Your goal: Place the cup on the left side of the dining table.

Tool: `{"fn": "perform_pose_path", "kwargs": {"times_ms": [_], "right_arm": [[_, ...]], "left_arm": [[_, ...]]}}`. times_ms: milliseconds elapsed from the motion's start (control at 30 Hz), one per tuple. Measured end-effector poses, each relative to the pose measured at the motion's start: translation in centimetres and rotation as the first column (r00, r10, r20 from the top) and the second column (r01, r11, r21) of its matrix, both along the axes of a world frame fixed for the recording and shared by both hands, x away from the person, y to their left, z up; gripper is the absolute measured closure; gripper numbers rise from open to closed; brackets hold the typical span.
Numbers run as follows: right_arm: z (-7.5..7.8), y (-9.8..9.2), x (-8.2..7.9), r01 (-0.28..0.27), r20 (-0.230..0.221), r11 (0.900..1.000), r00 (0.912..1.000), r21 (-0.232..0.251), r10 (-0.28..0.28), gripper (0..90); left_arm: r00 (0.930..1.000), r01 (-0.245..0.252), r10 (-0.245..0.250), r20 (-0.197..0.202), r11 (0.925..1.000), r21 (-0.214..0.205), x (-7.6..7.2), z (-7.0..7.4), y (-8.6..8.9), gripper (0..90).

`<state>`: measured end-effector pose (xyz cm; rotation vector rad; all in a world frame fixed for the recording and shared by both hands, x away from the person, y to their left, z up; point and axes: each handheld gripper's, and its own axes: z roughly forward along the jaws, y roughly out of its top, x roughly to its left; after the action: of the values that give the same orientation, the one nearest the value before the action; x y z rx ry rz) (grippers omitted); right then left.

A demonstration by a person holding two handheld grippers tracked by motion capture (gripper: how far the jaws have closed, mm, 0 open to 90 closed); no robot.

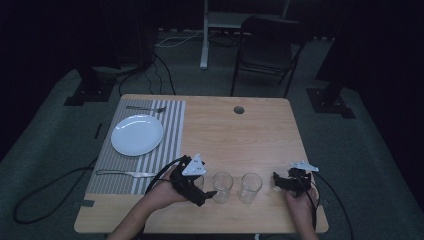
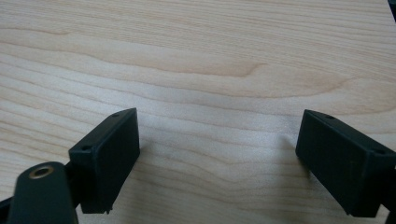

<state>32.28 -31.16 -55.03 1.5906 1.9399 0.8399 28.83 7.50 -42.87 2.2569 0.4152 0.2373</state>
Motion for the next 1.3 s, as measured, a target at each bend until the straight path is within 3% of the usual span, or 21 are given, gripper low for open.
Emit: {"fn": "perform_pose_path", "kwargs": {"times_ms": [400,633,700,933,1300], "right_arm": [[0.0,0.0,0.0,0.0,0.0,1.0,1.0,0.0,0.0,13.2],[0.0,0.0,0.0,0.0,0.0,1.0,1.0,0.0,0.0,13.2],[0.0,0.0,0.0,0.0,0.0,1.0,1.0,0.0,0.0,13.2],[0.0,0.0,0.0,0.0,0.0,1.0,1.0,0.0,0.0,13.2],[0.0,0.0,0.0,0.0,0.0,1.0,1.0,0.0,0.0,13.2]], "left_arm": [[0.9987,0.046,-0.047,0.018,0.9969,0.064,0.1,0.4,-2.8,1.3],[0.9964,0.082,-0.084,0.013,0.9893,0.121,0.2,0.6,-4.9,1.3],[0.9955,0.093,-0.094,0.004,0.9878,0.125,0.4,0.8,-5.4,1.3],[0.9941,0.101,-0.105,0.026,0.9854,0.137,0.5,1.1,-7.2,1.3],[0.9887,0.147,-0.15,0.0,0.9685,0.201,1.1,1.1,-10.7,1.3]]}}
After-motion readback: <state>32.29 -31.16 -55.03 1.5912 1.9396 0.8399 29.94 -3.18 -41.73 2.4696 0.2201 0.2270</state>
